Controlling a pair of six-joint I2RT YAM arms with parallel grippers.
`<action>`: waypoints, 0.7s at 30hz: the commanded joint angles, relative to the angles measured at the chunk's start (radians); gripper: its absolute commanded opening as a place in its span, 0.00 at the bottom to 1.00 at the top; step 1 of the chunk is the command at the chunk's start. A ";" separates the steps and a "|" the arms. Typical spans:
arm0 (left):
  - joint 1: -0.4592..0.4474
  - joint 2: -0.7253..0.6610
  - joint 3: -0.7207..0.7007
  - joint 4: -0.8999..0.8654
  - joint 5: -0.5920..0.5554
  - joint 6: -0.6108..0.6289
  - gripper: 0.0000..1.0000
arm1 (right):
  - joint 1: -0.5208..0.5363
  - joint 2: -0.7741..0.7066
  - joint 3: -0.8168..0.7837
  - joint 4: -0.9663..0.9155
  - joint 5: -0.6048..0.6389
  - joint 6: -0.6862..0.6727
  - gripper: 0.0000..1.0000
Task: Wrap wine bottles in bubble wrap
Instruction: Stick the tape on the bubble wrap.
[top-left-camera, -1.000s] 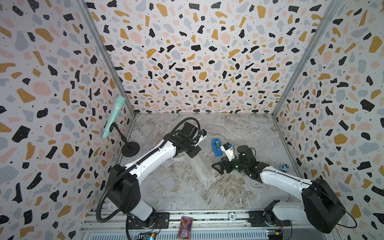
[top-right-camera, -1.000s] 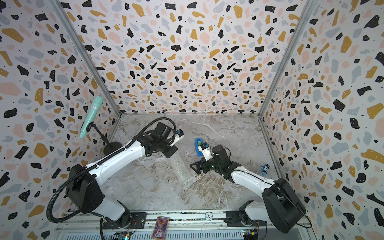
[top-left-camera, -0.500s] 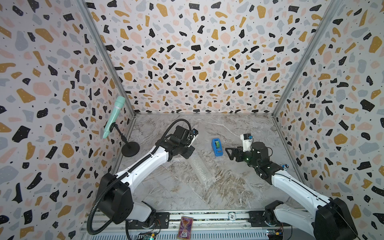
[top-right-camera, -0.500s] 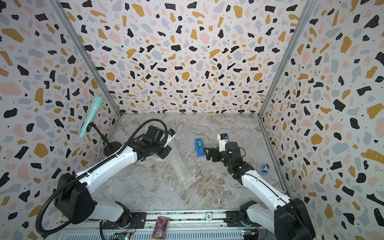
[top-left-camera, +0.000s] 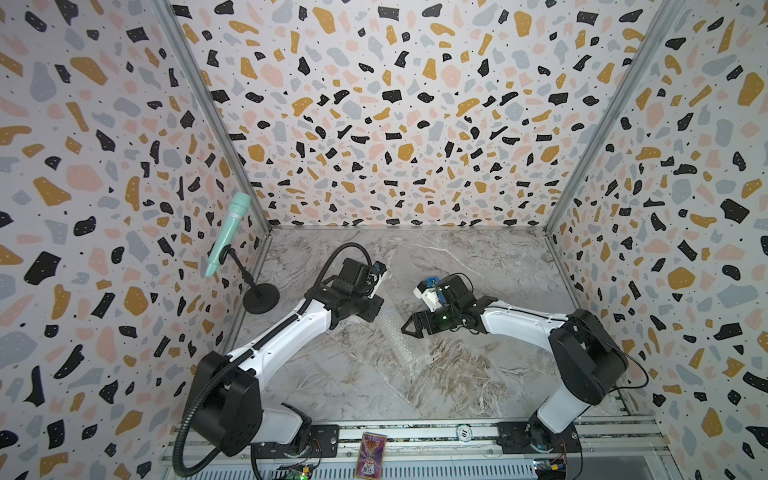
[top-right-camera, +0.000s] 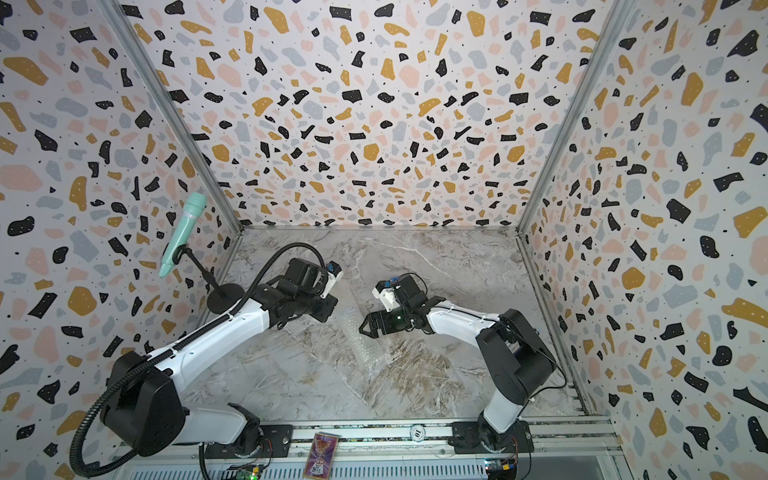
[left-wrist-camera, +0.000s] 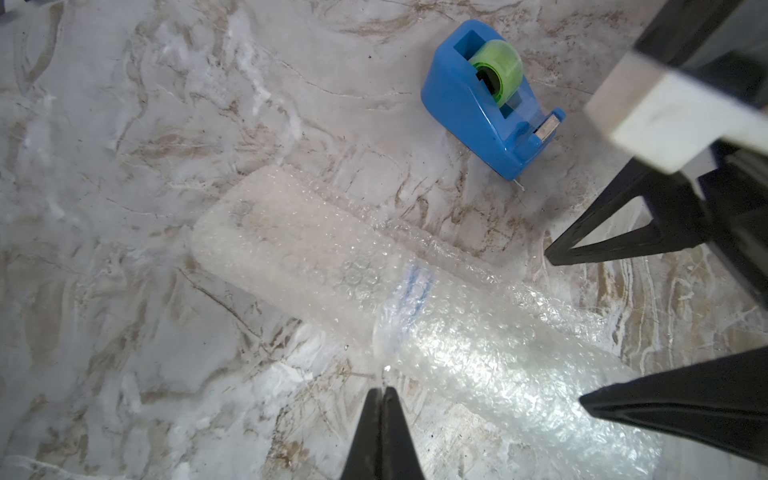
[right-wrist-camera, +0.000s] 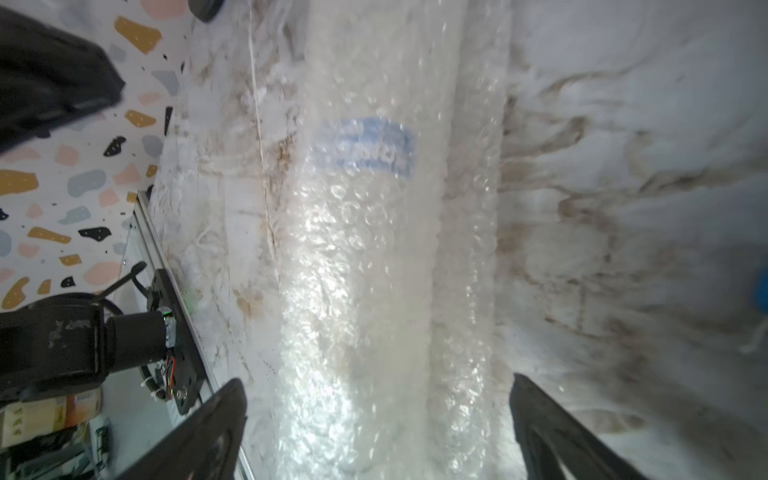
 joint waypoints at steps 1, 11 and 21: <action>0.008 -0.018 -0.026 0.048 0.034 -0.030 0.00 | 0.004 0.033 0.038 -0.064 -0.046 -0.025 0.99; 0.014 -0.013 -0.047 0.062 0.051 -0.037 0.00 | -0.013 0.172 0.086 -0.097 -0.084 -0.002 0.99; 0.036 0.004 -0.092 0.129 0.093 -0.106 0.00 | -0.004 0.175 0.055 -0.051 -0.149 0.028 0.89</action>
